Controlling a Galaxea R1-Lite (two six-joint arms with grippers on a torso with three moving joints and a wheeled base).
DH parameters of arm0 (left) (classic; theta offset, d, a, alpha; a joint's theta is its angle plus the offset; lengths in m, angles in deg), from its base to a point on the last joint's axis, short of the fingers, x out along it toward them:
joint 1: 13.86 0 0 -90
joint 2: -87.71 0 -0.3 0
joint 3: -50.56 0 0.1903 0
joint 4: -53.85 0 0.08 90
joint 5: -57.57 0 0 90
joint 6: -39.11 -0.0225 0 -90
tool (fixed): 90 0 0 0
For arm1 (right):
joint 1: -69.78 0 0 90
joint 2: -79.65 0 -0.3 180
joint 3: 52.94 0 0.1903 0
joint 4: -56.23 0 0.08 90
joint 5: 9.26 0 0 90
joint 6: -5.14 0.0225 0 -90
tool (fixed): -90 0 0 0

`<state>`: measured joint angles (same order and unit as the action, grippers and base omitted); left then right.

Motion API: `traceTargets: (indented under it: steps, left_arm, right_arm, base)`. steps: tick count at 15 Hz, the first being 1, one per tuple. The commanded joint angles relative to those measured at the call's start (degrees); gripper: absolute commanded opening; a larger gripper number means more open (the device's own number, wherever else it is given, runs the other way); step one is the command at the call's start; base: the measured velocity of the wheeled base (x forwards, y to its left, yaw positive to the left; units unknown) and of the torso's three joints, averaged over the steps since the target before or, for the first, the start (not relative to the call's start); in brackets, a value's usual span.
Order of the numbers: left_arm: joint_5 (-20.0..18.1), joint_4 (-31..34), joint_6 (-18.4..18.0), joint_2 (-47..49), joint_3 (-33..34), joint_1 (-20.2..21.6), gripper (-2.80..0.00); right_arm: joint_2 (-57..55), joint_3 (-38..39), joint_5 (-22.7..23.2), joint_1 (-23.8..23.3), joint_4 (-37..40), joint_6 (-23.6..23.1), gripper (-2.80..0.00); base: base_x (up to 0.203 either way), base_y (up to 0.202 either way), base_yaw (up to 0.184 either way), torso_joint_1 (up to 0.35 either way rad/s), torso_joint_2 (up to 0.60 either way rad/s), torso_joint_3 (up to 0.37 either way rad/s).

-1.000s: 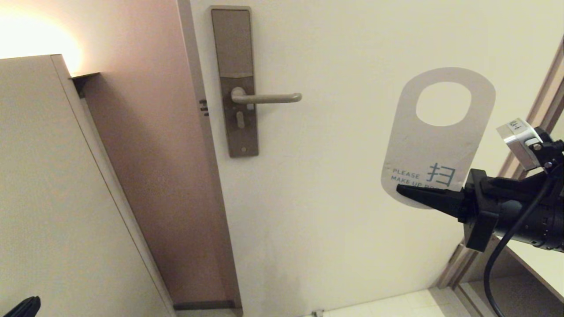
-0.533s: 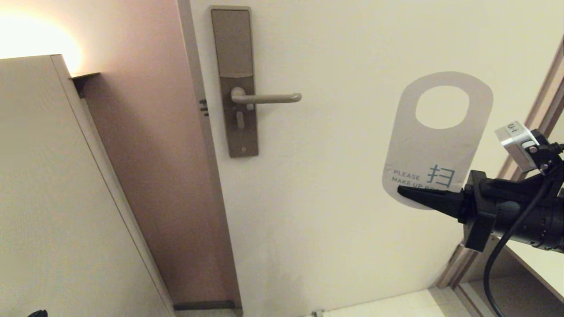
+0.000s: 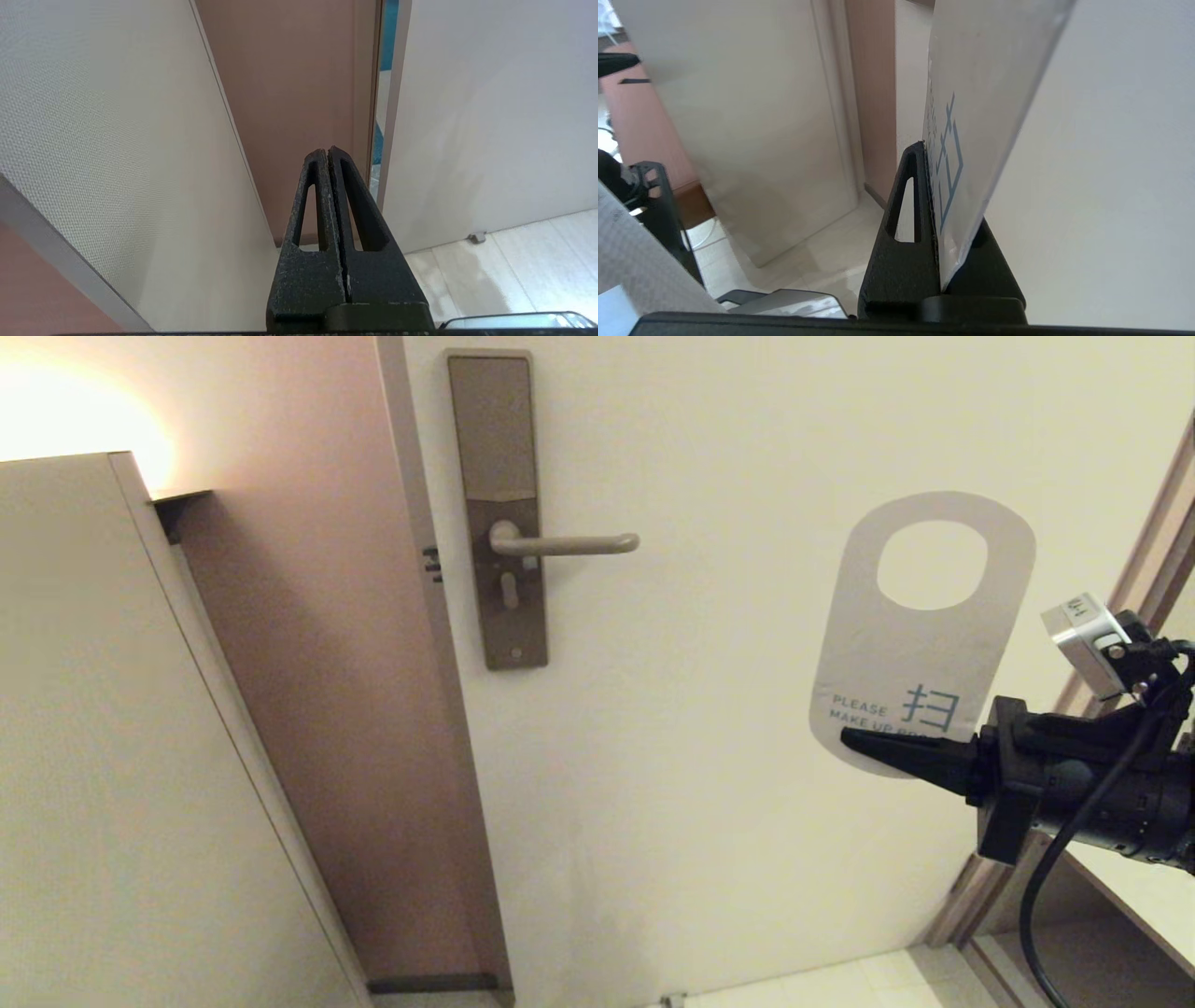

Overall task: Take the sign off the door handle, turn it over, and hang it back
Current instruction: Hang the sign back with the other side facing out

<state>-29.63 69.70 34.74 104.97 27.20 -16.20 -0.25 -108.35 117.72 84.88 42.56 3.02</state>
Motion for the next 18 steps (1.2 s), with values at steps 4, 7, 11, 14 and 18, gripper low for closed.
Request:
traceTargets:
  steps: [4,7,11,14,18]
  left_arm:
    - [-0.32,0.43,0.32,-0.86,0.0,1.11,-2.8]
    - [-1.51,1.29,0.24,-3.32,0.0,1.11,-2.8]
    - [-2.56,6.33,0.21,-10.08,0.0,1.61,-2.8]
    - [-4.19,7.14,-0.27,-16.42,0.0,1.87,-2.8]
    - [-4.51,7.26,-0.29,-17.26,0.0,1.99,-2.8]
  right_arm:
    - [-0.9,-0.03,0.2,0.01,-0.23,-0.08,-2.8]
    - [-1.81,0.05,0.2,0.01,-0.23,-0.15,-2.8]
    - [-2.81,-0.03,0.2,-0.07,-0.23,-0.34,-2.8]
    - [-3.55,0.11,0.2,-0.07,-0.23,-0.34,-2.8]
    - [-5.12,0.26,-0.03,0.01,-0.23,-0.34,-2.8]
  base:
    - [0.0,0.0,0.0,0.0,0.0,0.0]
    - [0.0,0.0,0.0,0.0,0.0,0.0]
    - [0.0,0.0,0.0,0.0,0.0,0.0]
    - [0.0,0.0,0.0,0.0,0.0,0.0]
    - [0.0,0.0,0.0,0.0,0.0,0.0]
